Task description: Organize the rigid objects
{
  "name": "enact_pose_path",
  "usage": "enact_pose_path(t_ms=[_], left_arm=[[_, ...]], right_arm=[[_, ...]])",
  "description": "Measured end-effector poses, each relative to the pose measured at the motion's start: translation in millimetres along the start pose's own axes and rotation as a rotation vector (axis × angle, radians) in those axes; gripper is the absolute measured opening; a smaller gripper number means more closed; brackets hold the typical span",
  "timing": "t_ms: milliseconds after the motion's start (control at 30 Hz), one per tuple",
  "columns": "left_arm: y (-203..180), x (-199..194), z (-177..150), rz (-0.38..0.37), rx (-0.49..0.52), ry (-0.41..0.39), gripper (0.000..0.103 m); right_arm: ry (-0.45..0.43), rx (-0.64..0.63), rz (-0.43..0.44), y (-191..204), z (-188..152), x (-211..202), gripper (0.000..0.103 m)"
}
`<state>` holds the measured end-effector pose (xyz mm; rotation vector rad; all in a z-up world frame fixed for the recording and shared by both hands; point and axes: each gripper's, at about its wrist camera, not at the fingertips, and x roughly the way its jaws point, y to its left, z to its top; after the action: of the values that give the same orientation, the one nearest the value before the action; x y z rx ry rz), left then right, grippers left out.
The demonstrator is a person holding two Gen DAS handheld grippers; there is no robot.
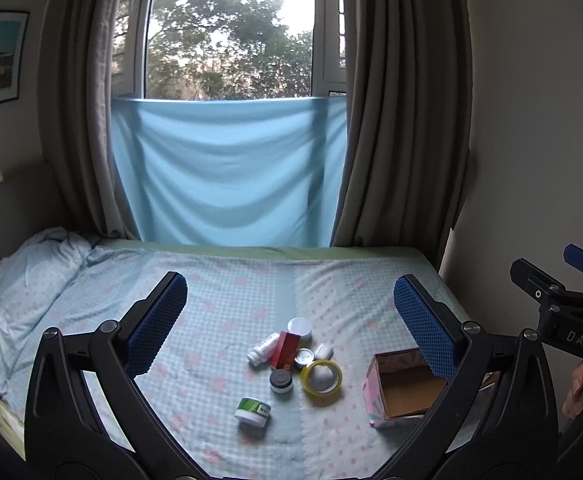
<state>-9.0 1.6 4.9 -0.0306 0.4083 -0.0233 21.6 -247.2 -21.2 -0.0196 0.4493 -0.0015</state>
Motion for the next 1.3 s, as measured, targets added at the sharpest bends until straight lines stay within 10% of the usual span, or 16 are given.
enact_pose_path(t_ms=[1300], left_arm=[[2.9, 2.9, -0.7, -0.002, -0.009, 0.007, 0.102]], right_arm=[[0.013, 0.005, -0.003, 2.4, 3.1, -0.5, 0.103]])
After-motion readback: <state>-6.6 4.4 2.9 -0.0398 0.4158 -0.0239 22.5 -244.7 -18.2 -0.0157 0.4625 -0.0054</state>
